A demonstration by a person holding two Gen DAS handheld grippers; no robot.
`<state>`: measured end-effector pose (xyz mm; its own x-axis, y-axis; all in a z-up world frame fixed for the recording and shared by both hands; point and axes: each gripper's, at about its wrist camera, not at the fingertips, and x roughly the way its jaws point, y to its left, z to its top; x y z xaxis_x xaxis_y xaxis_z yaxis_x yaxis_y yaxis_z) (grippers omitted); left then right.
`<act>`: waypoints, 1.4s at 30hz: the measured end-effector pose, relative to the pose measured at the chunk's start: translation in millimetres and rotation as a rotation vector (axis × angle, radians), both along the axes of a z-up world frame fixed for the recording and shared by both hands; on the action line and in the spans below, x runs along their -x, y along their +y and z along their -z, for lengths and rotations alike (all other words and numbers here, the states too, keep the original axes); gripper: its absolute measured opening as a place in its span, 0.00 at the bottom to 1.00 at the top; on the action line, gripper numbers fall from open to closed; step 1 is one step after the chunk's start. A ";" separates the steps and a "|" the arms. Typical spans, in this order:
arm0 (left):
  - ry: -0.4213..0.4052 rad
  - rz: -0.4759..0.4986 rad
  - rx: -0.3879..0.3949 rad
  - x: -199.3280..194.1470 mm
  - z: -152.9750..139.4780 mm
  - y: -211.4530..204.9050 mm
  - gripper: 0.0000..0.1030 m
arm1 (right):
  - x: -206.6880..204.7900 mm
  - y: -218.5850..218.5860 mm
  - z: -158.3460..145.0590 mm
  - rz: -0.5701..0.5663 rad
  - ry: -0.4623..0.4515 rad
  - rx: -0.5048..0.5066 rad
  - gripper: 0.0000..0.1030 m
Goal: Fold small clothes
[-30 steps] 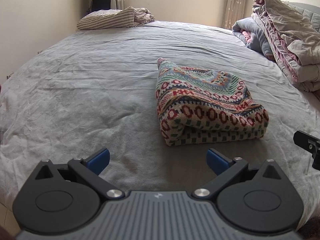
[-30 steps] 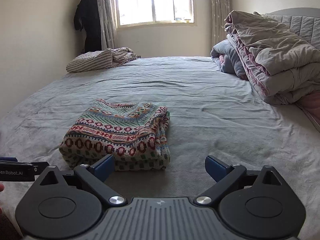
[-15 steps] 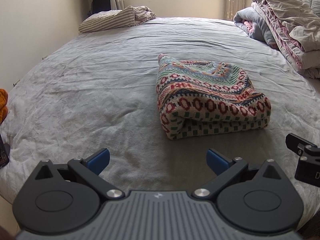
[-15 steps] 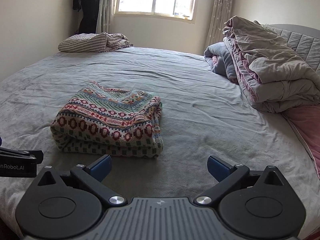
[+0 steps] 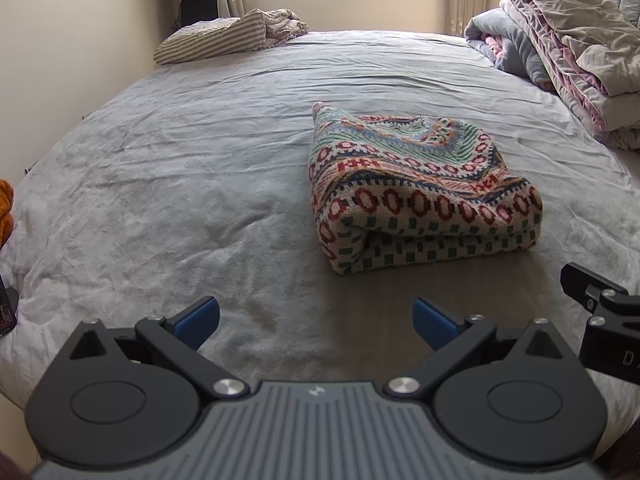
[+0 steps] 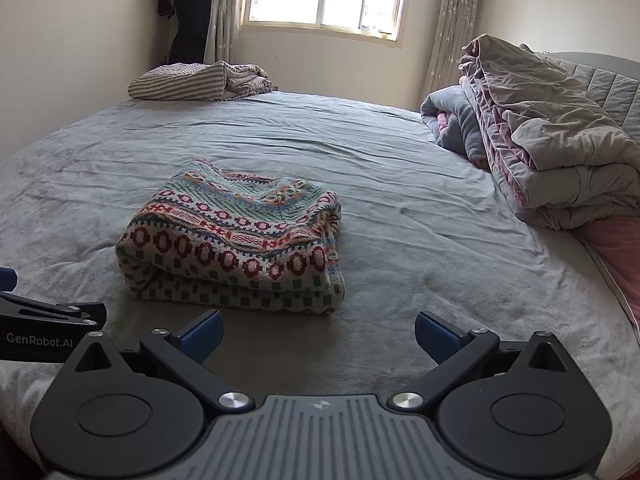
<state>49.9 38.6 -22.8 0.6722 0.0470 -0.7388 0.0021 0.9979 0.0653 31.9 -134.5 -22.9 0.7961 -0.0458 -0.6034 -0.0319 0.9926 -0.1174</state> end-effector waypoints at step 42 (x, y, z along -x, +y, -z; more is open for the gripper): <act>0.010 -0.004 0.018 -1.2 3.4 3.6 0.99 | -0.4 7.6 3.5 0.001 0.012 -0.005 0.99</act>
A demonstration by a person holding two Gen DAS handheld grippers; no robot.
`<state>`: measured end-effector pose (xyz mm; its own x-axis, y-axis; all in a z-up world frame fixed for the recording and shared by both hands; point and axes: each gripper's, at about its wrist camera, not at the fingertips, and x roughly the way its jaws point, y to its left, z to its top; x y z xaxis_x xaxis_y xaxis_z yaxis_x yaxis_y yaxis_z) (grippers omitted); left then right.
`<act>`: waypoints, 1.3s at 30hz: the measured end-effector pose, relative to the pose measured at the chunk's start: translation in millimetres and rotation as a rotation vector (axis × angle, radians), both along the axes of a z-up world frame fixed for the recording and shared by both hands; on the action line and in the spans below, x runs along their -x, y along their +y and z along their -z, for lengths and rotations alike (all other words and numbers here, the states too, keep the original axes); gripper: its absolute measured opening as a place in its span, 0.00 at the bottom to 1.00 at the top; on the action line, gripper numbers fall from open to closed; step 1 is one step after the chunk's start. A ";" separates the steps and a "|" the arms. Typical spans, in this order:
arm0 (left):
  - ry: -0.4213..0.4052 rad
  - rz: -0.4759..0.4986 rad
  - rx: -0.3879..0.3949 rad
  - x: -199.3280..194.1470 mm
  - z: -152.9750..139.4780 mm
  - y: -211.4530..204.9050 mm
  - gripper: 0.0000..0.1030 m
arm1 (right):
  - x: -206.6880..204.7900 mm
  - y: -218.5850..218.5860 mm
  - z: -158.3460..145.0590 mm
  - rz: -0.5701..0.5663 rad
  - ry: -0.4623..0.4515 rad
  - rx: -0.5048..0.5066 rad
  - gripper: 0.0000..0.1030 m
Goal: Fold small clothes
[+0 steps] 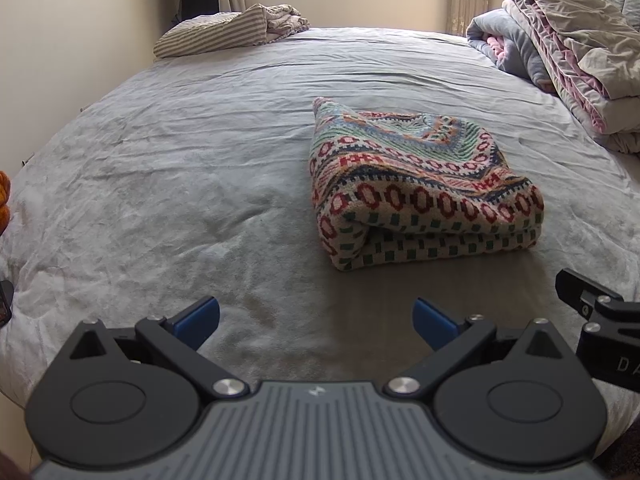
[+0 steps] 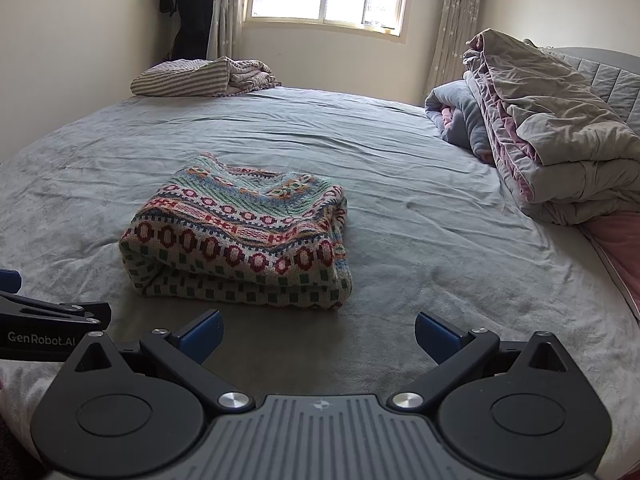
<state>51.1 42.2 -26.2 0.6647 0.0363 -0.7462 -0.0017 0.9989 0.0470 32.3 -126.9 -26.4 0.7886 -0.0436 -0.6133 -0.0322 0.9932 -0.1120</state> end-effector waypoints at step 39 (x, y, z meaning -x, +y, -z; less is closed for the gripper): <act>0.008 -0.005 0.005 -1.0 4.1 3.6 0.99 | -1.4 0.7 0.8 -0.009 0.012 -0.015 0.99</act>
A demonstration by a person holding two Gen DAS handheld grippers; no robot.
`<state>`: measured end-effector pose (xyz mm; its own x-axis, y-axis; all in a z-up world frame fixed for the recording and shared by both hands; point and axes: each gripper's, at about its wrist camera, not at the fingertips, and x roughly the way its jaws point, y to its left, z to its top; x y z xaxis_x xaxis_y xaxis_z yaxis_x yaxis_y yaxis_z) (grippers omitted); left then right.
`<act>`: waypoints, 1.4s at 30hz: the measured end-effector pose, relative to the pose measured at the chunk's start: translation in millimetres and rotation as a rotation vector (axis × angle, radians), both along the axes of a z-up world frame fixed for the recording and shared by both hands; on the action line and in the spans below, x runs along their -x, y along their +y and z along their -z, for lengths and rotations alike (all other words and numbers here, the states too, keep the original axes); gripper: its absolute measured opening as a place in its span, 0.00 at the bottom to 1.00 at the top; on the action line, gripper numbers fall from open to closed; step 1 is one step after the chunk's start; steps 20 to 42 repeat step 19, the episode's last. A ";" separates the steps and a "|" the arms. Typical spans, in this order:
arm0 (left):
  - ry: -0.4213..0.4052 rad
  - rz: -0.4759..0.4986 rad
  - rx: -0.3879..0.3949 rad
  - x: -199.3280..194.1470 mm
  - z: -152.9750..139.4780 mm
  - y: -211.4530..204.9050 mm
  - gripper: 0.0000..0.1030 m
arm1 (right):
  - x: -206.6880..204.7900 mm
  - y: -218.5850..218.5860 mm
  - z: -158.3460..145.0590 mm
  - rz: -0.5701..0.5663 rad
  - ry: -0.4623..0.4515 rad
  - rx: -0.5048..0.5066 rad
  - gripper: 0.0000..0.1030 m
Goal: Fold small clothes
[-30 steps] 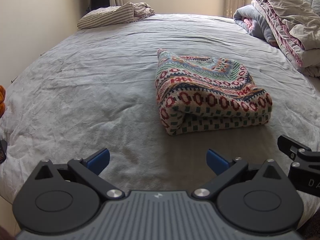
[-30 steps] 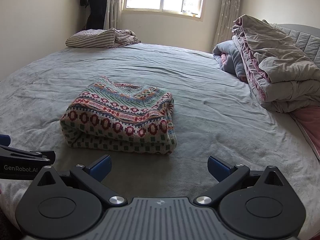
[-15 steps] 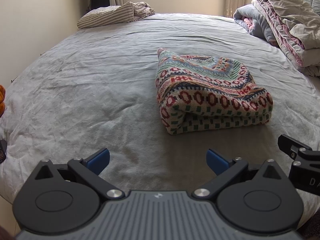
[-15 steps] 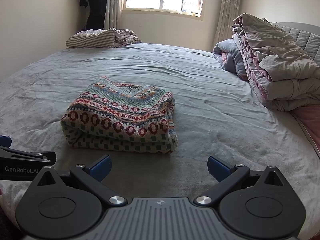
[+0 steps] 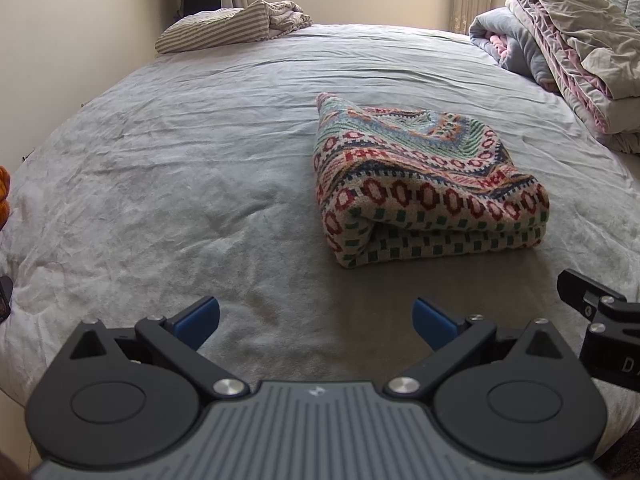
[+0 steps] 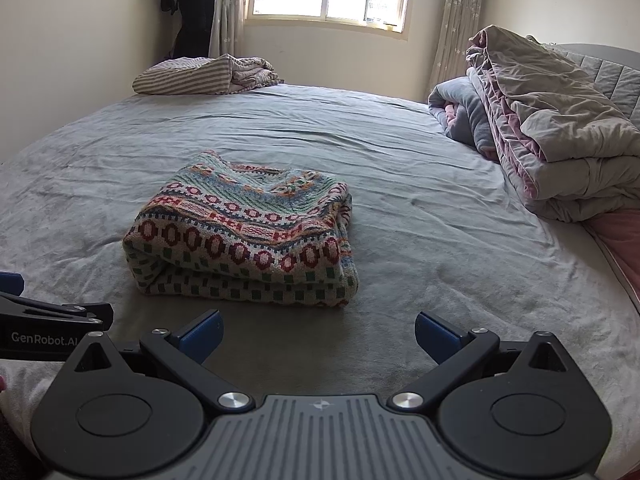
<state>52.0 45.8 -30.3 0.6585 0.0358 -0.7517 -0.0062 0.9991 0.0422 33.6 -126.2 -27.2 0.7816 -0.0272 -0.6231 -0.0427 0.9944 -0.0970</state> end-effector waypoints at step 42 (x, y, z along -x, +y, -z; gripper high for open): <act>0.024 0.004 0.027 -10.4 10.4 5.5 0.99 | -14.4 8.7 5.1 -0.027 0.021 -0.038 1.00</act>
